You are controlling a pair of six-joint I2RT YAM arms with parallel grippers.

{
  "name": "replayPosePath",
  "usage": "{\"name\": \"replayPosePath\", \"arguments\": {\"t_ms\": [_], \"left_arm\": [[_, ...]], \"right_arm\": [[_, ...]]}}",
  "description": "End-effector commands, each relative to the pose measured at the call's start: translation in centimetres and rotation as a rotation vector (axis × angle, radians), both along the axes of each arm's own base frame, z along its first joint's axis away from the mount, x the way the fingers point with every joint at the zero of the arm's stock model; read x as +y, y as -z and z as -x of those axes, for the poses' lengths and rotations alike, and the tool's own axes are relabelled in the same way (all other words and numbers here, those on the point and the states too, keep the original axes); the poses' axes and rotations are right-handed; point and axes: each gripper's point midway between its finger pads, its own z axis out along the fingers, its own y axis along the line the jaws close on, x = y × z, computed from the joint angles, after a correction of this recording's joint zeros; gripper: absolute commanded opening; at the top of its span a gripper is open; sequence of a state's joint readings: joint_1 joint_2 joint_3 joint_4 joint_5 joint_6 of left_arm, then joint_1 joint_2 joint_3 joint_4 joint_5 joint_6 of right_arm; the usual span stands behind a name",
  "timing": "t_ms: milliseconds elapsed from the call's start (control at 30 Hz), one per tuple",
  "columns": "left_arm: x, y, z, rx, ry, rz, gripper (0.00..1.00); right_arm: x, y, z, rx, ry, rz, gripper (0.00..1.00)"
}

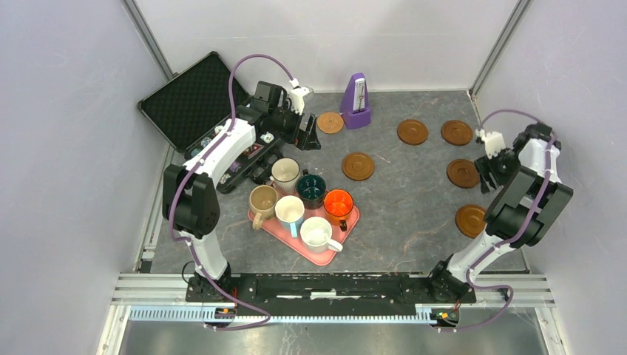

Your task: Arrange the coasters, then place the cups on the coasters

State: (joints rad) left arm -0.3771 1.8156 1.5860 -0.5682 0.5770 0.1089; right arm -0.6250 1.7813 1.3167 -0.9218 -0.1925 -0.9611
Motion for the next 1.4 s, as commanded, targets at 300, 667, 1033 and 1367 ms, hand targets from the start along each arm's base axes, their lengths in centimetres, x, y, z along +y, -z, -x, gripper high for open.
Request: {"name": "replayPosePath", "arguments": {"t_ms": [300, 667, 1033, 1367], "left_arm": [[1.5, -3.1, -1.0, -0.1, -0.059, -0.037, 1.0], [3.0, -2.9, -1.9, -0.109, -0.095, -0.084, 1.0], [3.3, -2.8, -2.4, -0.108, -0.105, -0.099, 1.0], [3.4, -2.6, -2.5, -0.108, -0.101, -0.11, 1.0]], "right_arm": [[21.2, -6.6, -14.6, -0.376, -0.165, -0.215, 0.94], [33.5, -2.2, -17.1, -0.408, -0.23, -0.195, 0.92], [35.9, 2.2, -16.7, -0.338, -0.236, -0.13, 0.88], [33.6, 5.2, -13.6, -0.224, -0.25, -0.071, 0.76]]}}
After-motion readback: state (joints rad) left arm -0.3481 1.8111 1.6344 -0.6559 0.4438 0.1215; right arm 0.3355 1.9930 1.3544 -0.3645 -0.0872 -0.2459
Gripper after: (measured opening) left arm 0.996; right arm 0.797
